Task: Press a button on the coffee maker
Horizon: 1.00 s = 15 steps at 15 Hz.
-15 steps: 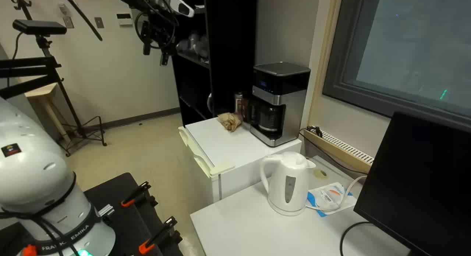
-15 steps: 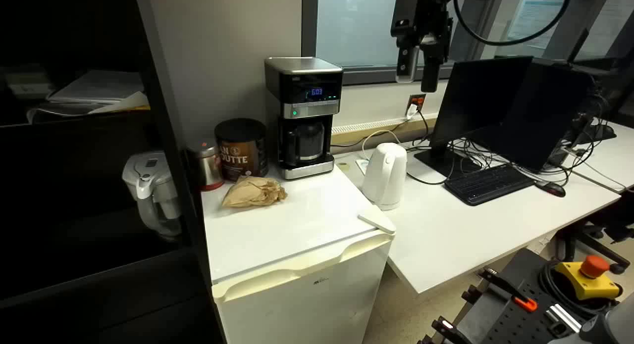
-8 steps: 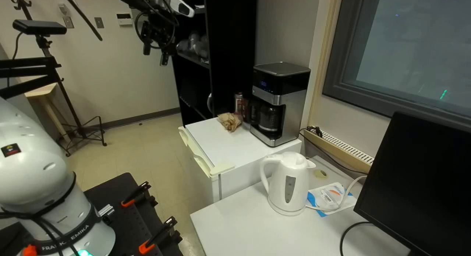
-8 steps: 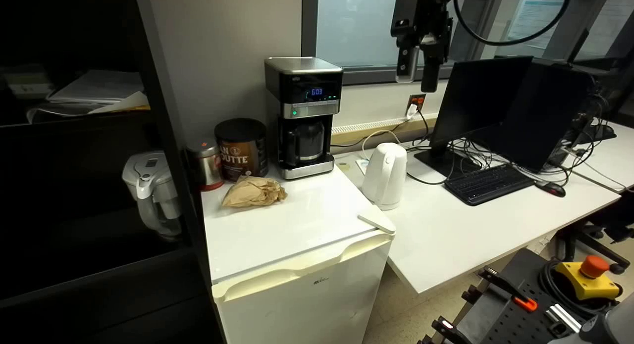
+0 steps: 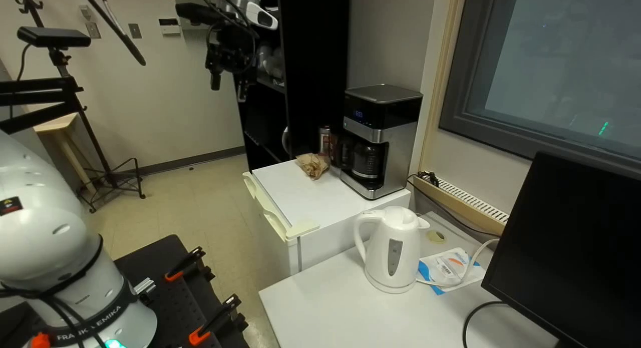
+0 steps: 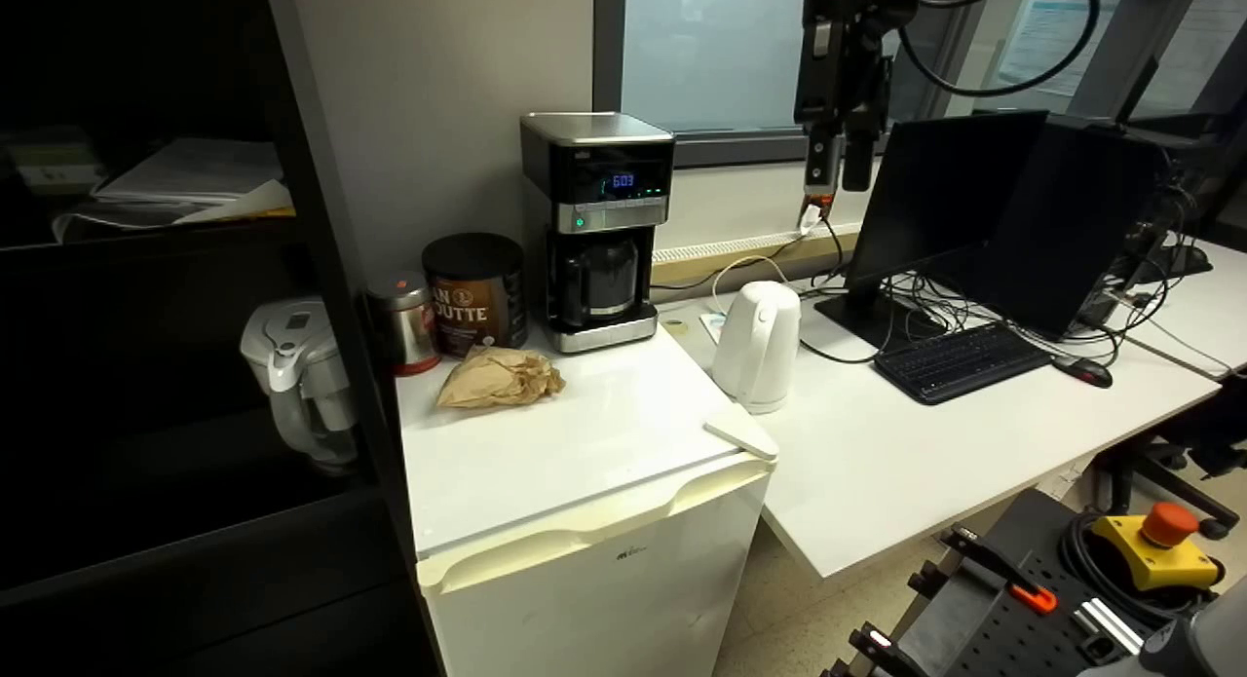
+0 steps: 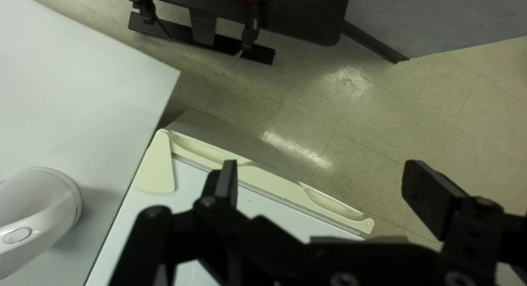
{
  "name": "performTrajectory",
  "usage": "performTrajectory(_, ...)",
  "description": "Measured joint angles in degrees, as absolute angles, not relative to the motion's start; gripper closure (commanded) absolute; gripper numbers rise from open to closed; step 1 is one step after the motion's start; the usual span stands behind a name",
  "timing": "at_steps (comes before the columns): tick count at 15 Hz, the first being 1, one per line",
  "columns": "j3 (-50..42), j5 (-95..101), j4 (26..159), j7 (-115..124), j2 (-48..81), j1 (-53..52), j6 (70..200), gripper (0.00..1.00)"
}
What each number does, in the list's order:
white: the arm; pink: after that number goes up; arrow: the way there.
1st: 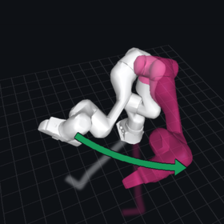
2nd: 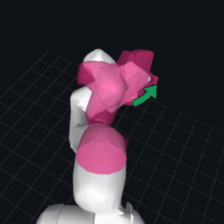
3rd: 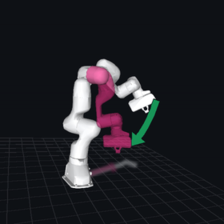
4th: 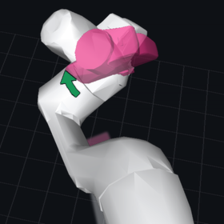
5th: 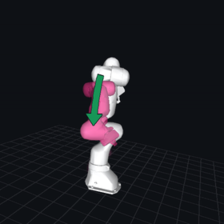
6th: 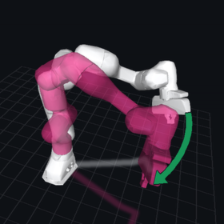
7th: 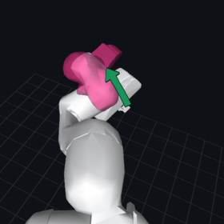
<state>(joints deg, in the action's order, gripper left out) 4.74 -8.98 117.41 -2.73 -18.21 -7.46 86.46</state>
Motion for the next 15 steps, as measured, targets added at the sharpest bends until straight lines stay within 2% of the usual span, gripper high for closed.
performTrajectory(3,4.6,-4.1,118.8,-7.1,-17.3,-6.5,90.2,0.0)
performTrajectory(4,4.5,-2.5,119.3,-8.3,-17.0,-6.2,91.9,0.25)
performTrajectory(6,4.2,0.8,120.7,-10.4,-16.3,-5.9,96.0,0.33)
performTrajectory(13,3.2,14.3,126.3,-17.1,-13.6,-4.5,111.1,0.87)
performTrajectory(15,2.8,18.2,127.9,-18.1,-12.8,-4.0,117.2,0.97)
